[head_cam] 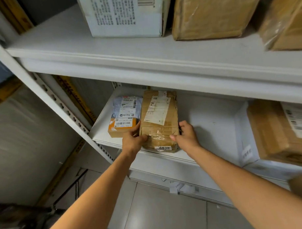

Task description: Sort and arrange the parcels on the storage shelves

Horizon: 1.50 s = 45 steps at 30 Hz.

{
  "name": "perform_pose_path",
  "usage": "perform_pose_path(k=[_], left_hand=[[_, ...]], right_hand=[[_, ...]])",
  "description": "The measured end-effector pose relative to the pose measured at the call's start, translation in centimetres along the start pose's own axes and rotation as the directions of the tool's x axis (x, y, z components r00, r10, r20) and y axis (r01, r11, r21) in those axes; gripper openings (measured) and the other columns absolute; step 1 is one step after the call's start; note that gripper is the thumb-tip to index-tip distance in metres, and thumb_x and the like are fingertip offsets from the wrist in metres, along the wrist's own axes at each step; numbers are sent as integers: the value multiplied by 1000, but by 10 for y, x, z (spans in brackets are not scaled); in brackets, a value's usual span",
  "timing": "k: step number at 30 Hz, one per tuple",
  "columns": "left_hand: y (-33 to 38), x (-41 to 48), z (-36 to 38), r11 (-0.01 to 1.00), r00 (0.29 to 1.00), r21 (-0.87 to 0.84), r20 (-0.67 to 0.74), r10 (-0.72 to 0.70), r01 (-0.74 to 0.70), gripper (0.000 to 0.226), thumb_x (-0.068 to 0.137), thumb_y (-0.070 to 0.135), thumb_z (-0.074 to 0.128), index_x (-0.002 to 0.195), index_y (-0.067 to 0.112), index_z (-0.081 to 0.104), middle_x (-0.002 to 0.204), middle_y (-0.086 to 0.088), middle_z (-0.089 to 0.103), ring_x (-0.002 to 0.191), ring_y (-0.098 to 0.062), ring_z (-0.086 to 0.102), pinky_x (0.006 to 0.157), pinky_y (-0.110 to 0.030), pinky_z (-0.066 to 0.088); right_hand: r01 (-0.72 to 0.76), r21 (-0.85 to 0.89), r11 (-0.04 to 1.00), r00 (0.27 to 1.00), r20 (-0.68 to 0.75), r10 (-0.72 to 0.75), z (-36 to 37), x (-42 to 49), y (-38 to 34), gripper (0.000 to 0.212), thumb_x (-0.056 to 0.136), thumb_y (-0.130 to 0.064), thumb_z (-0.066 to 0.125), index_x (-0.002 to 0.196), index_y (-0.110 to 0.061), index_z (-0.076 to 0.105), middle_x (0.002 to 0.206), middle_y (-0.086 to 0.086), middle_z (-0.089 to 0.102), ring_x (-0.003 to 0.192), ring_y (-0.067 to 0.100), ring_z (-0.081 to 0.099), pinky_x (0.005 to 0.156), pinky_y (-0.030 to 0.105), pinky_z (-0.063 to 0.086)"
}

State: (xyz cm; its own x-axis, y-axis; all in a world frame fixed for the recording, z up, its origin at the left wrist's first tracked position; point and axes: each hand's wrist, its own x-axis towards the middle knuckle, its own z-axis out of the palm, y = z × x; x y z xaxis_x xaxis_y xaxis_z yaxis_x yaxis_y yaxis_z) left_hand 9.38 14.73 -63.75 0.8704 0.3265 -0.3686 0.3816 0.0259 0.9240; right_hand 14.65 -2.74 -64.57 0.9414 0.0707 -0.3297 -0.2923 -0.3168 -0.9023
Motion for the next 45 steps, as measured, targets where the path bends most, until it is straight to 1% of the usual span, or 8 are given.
perform_pose_path(k=[4,6,14,19,28,34,40,45], left_hand=[[28,-26,1,808,987,567,67,149,-160,79,81,15,75,148,20,35,132,-6,58,122,-30,54,99,-39,45],[43,-41,4,682,971,694,119,206,-230,80,80,22,77,148,21,36,137,-5,55,123,-28,54,98,-35,45],[88,-92,49,284,899,864,342,272,-415,44,76,35,78,116,25,63,121,0,65,105,-18,63,93,-37,53],[108,-115,104,143,837,836,489,244,-530,44,80,35,74,121,24,62,118,0,66,101,-19,63,86,-29,51],[113,-145,178,98,728,729,646,229,-677,52,78,40,75,125,25,57,123,3,63,106,-18,62,89,-32,52],[102,-153,183,203,744,718,620,249,-666,52,78,39,76,124,24,58,122,2,65,104,-18,63,87,-31,51],[104,-154,186,264,787,742,560,260,-616,52,76,37,78,123,23,59,119,1,67,103,-19,64,90,-35,52],[109,-157,203,286,793,740,560,238,-609,53,77,37,77,125,22,58,120,-1,66,102,-20,64,92,-38,53]], right_hand=[[5,-260,966,998,-55,-20,-19,-33,-18,50,85,-26,72,126,-5,51,121,10,58,108,25,56,87,29,43],[40,-436,899,999,-10,-49,-39,-48,-26,55,87,-42,67,126,-6,51,129,13,55,116,30,53,89,32,43],[116,-808,577,992,123,-27,-139,-110,-49,45,94,-40,55,123,-7,49,127,16,50,107,33,55,85,36,47],[141,-837,529,989,138,-45,-176,-144,-44,48,94,-34,56,131,-5,46,130,17,49,112,31,55,92,37,48],[29,-836,548,1000,29,-9,-229,-195,-26,39,94,-31,58,122,-5,50,127,17,48,113,30,53,80,31,42],[-43,-785,618,987,-131,-98,-269,-208,-19,31,95,-24,59,119,-4,53,116,11,57,101,24,59,73,26,41],[-35,-733,680,970,-189,-154,-282,-202,-10,61,92,-24,63,144,-7,35,135,11,51,123,26,51,101,35,44],[-31,-706,707,973,-182,-140,-294,-197,-4,61,90,-21,64,142,-7,35,125,11,56,111,25,58,94,35,49]])
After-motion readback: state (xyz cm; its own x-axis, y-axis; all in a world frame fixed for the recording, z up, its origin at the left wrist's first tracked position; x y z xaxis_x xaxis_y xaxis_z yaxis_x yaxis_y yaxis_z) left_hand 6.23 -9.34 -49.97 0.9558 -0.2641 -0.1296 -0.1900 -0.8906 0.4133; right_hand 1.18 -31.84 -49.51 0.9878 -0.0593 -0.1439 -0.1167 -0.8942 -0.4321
